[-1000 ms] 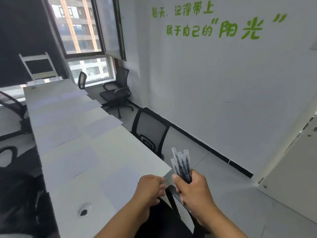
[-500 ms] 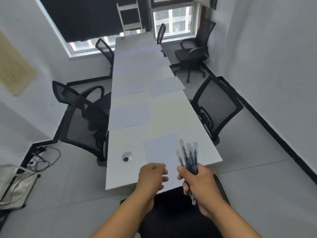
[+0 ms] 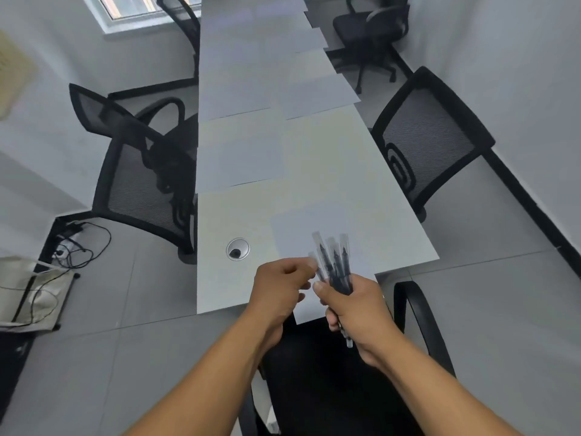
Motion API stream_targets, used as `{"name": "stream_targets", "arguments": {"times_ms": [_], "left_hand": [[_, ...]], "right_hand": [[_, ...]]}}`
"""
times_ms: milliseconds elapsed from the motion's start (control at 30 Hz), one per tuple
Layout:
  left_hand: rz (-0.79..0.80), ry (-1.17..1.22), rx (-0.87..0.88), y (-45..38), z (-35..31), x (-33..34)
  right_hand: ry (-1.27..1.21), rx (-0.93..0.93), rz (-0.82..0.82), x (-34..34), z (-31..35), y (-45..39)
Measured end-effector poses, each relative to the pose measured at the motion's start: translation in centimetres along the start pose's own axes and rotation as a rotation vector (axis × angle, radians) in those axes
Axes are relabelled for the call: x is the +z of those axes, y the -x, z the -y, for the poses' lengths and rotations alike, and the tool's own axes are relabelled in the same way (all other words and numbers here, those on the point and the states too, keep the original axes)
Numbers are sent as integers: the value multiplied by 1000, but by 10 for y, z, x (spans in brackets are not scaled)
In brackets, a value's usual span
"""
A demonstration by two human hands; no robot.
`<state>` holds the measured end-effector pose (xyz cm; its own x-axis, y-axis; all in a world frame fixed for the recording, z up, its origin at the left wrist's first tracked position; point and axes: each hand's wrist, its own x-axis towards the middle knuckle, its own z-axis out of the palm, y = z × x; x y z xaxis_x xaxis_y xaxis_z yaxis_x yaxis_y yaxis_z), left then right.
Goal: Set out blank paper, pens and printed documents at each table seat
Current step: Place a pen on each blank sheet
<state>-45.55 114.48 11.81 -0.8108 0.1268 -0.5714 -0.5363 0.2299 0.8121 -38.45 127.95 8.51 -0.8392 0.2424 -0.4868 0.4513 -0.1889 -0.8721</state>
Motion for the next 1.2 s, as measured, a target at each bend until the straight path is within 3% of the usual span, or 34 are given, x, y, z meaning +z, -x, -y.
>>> {"name": "stream_targets", "arguments": {"times_ms": [367, 833, 1200], "left_hand": [[-25, -55, 3, -51, 1, -2], [-226, -101, -53, -148, 17, 21], [-236, -325, -67, -198, 33, 32]], "right_hand": [[-5, 34, -17, 11, -7, -40], [29, 120, -238, 0, -43, -75], [41, 147, -270, -10, -60, -88]]}}
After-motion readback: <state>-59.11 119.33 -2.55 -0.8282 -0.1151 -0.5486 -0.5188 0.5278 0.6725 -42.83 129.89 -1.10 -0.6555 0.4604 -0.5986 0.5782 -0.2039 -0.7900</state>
